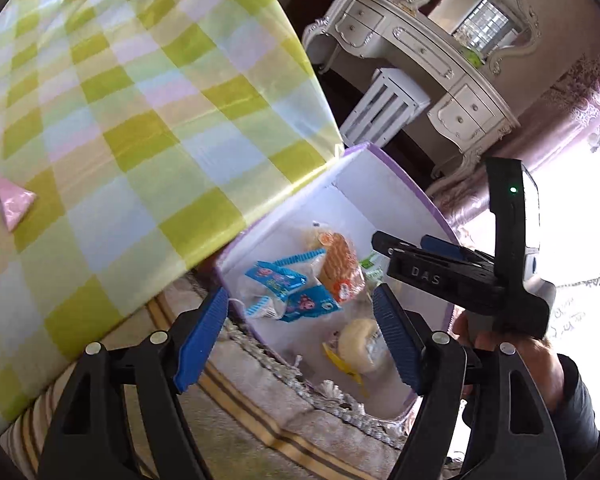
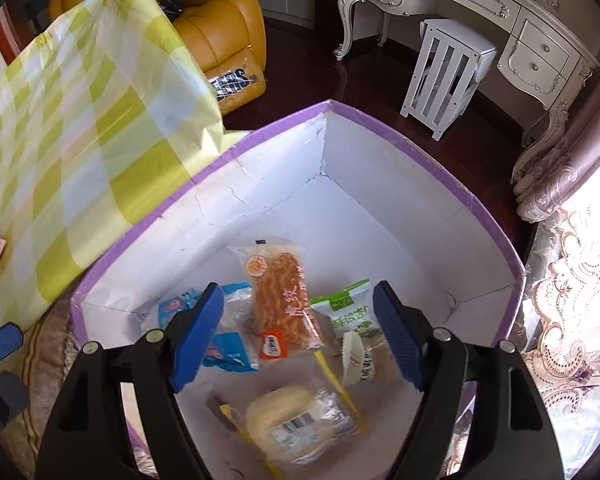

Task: Organize snacks
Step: 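Move both open tools back over the table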

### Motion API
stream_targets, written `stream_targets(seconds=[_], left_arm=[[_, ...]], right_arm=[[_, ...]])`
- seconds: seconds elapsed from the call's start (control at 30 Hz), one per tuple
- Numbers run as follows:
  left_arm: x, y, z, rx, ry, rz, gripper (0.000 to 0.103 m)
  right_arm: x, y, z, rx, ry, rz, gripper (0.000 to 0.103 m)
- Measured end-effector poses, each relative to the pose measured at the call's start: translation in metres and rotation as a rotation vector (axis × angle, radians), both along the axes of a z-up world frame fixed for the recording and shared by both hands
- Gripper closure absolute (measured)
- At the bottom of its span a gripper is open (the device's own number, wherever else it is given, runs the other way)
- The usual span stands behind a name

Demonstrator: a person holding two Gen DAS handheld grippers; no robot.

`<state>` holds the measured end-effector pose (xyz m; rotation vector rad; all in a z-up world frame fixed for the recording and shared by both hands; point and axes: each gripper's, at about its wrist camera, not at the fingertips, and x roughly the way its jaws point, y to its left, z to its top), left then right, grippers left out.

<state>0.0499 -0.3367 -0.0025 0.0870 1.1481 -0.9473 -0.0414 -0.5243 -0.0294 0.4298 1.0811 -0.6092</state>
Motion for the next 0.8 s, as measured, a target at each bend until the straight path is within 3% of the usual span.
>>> stream_targets(seconds=[0.23, 0.37, 0.5, 0.63, 0.8], left_arm=[[0.029, 0.067, 0.027, 0.024, -0.225, 0.254, 0.030], [0.041, 0.106, 0.038, 0.060, -0.347, 0.380, 0.030], [0.051, 0.143, 0.043, 0.065, -0.382, 0.482, 0.030], [0.051, 0.161, 0.043, 0.067, -0.384, 0.525, 0.030], [0.054, 0.178, 0.044, 0.074, -0.376, 0.548, 0.030]], right_arm=[[0.037, 0.041, 0.019, 0.135, -0.141, 0.011, 0.025], [0.061, 0.081, 0.034, 0.086, -0.190, 0.087, 0.025], [0.077, 0.111, 0.048, -0.002, -0.229, 0.127, 0.025], [0.092, 0.136, 0.054, -0.075, -0.233, 0.199, 0.025], [0.106, 0.153, 0.052, -0.081, -0.203, 0.271, 0.022]])
